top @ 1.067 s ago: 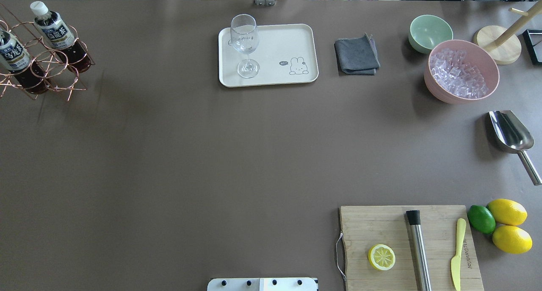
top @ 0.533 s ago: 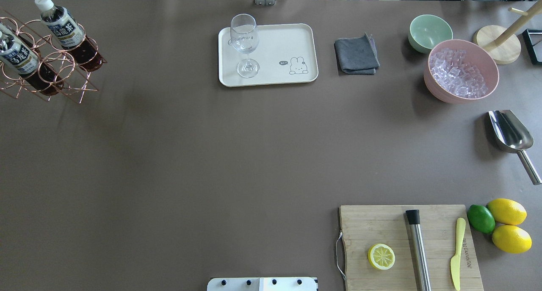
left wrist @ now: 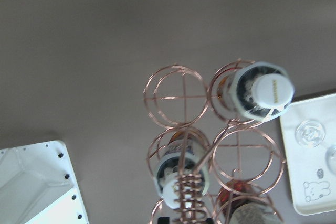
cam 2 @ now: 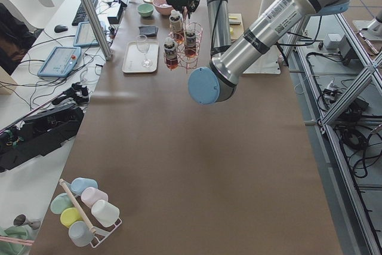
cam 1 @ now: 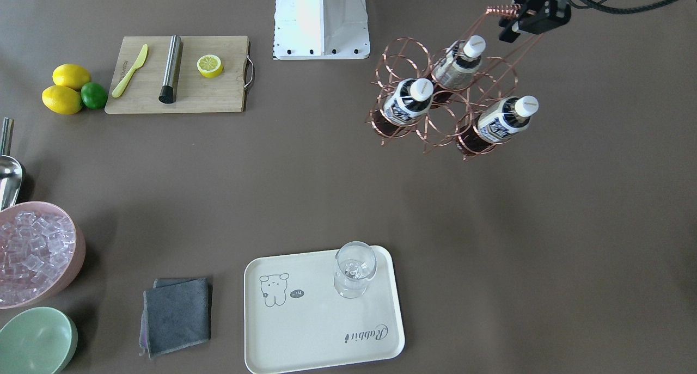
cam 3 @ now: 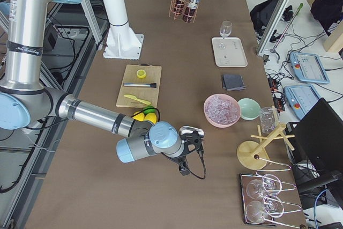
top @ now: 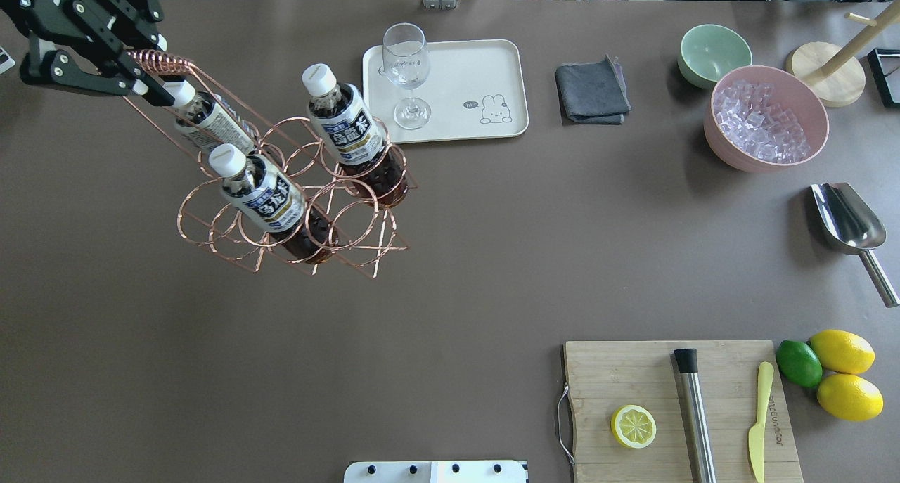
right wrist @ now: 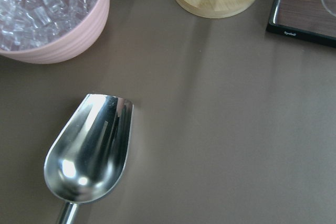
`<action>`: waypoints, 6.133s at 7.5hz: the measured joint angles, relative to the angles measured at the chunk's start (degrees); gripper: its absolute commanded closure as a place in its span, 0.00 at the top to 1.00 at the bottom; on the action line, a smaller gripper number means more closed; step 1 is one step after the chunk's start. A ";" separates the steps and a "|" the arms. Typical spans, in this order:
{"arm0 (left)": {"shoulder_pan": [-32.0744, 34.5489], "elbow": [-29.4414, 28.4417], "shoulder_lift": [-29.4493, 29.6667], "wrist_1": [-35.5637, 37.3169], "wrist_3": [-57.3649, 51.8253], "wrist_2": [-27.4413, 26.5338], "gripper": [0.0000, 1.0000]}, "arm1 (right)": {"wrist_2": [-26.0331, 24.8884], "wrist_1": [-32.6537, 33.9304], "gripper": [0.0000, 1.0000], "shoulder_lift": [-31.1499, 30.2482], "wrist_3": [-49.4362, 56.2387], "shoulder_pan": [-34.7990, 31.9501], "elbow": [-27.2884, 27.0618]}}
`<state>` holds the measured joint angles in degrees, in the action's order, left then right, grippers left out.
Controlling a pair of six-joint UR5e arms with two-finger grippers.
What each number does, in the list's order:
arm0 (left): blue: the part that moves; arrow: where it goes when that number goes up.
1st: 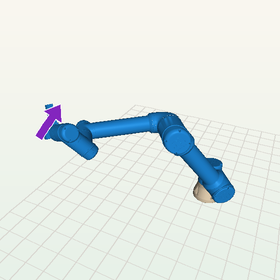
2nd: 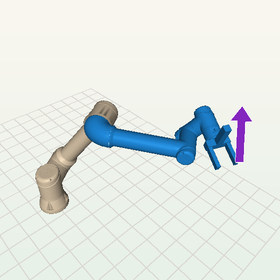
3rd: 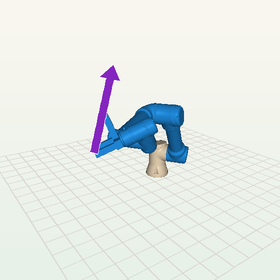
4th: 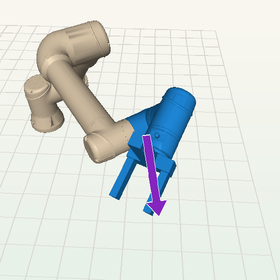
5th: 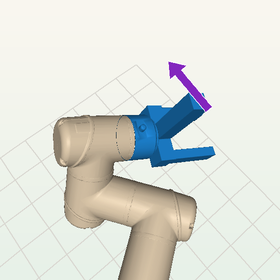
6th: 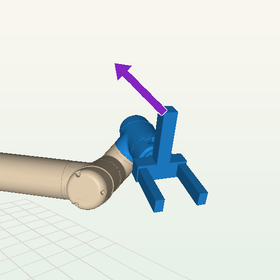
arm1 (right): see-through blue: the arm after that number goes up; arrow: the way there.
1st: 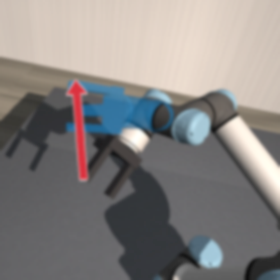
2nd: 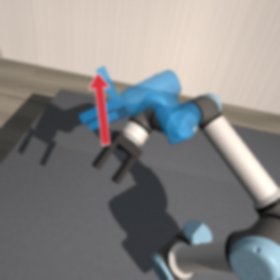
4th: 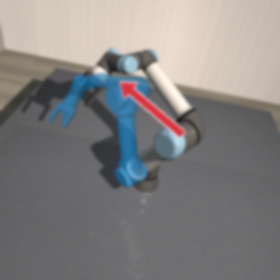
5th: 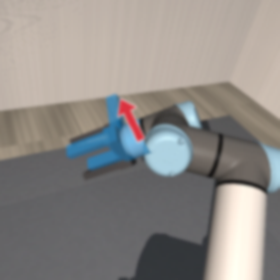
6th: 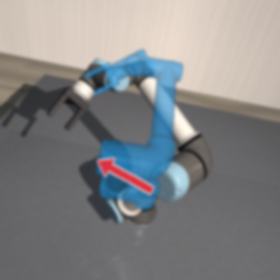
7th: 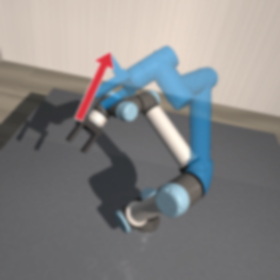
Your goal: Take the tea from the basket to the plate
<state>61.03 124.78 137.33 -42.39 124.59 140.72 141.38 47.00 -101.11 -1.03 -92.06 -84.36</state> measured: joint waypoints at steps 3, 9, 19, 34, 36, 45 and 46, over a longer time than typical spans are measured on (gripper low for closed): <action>-11.42 -0.84 5.59 -1.76 8.88 -2.24 0.00 | 6.83 -12.55 1.00 0.58 -12.73 1.32 0.14; -20.54 -8.61 7.02 -12.04 15.68 -6.70 0.00 | -9.29 -51.92 1.00 6.55 -52.09 21.38 0.07; -20.91 -20.22 7.41 -20.83 17.91 -6.86 0.00 | -37.02 -60.09 1.00 16.44 -50.48 48.55 -0.38; -19.87 -19.72 5.56 -25.47 21.47 -6.51 0.00 | -54.07 -52.84 0.99 24.69 -27.88 67.69 -10.31; -19.68 -19.85 5.28 -26.25 21.42 -6.36 0.00 | -57.05 -49.70 0.99 26.96 -24.95 69.29 -10.41; -19.80 -19.78 5.22 -26.40 21.28 -5.23 0.00 | -58.14 -44.88 0.84 29.49 -23.90 67.94 -10.36; -19.79 -19.83 5.23 -26.39 21.24 -5.11 0.00 | -58.15 -44.59 0.77 29.59 -23.97 67.94 -10.26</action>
<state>41.24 104.96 142.56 -68.77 145.83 135.61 83.23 2.41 -71.52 -25.00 -24.11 -94.62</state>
